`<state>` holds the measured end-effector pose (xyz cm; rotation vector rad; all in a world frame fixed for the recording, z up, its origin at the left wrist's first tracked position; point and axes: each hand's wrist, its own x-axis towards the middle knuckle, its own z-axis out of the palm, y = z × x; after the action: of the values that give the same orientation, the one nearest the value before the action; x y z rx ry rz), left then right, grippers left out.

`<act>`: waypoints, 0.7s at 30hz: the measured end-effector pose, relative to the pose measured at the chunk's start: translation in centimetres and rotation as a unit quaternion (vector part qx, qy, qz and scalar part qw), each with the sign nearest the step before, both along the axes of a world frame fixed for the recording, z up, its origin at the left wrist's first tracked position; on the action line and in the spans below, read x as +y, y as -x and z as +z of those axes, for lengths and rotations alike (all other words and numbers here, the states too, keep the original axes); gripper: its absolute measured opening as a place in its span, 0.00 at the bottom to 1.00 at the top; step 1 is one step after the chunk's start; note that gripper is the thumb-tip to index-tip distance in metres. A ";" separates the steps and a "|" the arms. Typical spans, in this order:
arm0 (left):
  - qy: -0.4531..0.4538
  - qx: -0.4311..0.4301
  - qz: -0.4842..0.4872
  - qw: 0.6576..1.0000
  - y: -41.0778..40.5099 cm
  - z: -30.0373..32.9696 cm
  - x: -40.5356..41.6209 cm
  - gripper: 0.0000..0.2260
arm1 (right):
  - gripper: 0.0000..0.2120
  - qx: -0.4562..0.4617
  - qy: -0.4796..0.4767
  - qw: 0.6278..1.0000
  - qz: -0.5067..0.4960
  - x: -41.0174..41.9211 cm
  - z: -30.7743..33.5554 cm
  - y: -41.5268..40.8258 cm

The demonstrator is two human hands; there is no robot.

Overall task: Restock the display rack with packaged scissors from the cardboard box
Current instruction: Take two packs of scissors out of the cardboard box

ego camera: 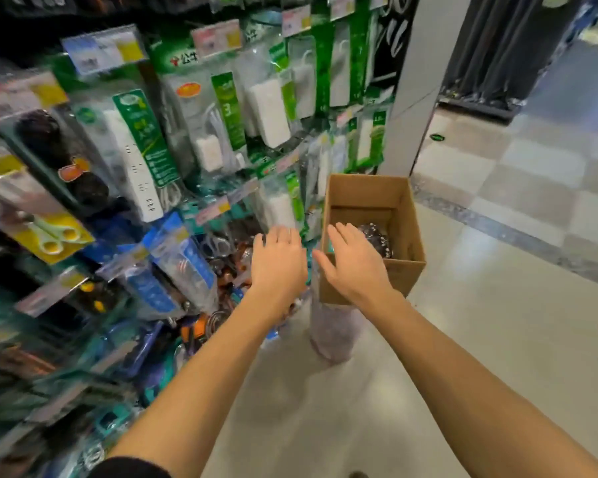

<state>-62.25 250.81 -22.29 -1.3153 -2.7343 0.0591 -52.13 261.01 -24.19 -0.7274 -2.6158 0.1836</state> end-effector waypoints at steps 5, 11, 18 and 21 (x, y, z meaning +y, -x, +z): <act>0.012 0.000 -0.023 1.000 -4.2 -0.2 7.2 0.19 | 0.23 0.006 -0.017 0.999 -0.027 6.6 -1.1 -4.4; 0.033 0.001 -0.059 0.998 -6.2 -1.0 13.5 0.17 | 0.26 -0.030 0.036 0.998 -0.047 11.4 -3.4 -6.1; 0.059 -0.030 -0.013 0.998 -4.3 -4.3 18.6 0.18 | 0.27 -0.078 0.038 0.996 -0.001 17.8 -4.6 -4.1; 0.077 -0.054 0.037 0.995 -2.9 -6.2 20.2 0.21 | 0.28 -0.110 0.044 0.992 0.038 20.7 -5.3 -1.7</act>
<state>-59.31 271.02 -28.52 -1.2880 -2.9224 0.2152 -50.48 281.75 -29.51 -0.7148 -2.8641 0.2562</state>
